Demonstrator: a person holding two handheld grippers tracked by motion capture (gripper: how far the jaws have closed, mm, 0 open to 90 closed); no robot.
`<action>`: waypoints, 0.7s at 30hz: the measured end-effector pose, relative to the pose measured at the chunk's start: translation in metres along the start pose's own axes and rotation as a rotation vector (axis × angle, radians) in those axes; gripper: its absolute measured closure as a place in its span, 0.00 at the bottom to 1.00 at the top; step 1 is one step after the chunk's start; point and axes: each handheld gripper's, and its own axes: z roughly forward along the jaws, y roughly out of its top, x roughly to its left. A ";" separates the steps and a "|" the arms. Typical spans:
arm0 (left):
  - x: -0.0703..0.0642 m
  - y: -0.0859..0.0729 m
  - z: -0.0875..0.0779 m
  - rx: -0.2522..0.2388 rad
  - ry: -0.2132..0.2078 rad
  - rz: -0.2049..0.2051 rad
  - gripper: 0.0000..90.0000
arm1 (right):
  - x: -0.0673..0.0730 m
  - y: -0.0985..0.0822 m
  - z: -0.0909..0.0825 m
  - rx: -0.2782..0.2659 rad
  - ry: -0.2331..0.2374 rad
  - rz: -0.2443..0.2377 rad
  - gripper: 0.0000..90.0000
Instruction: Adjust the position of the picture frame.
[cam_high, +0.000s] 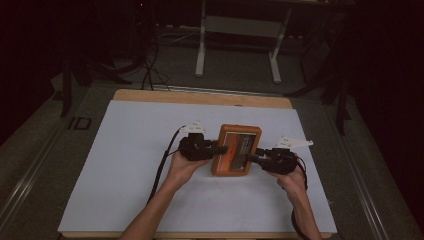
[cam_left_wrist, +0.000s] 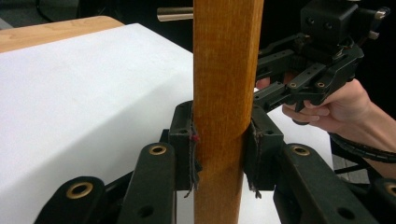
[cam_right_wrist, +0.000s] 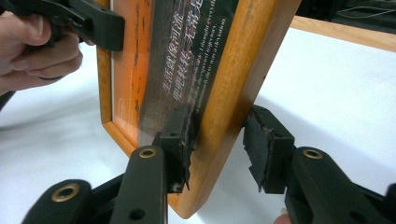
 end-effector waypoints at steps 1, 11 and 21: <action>0.001 -0.001 -0.002 -0.001 0.000 0.001 0.76 | 0.001 0.000 0.002 -0.001 0.005 0.000 0.69; 0.005 -0.009 -0.024 -0.010 -0.006 0.010 0.76 | 0.014 0.005 0.014 0.003 0.036 -0.007 0.71; 0.014 -0.030 -0.044 -0.013 -0.017 -0.001 0.76 | 0.033 0.004 0.033 0.041 0.036 -0.040 0.71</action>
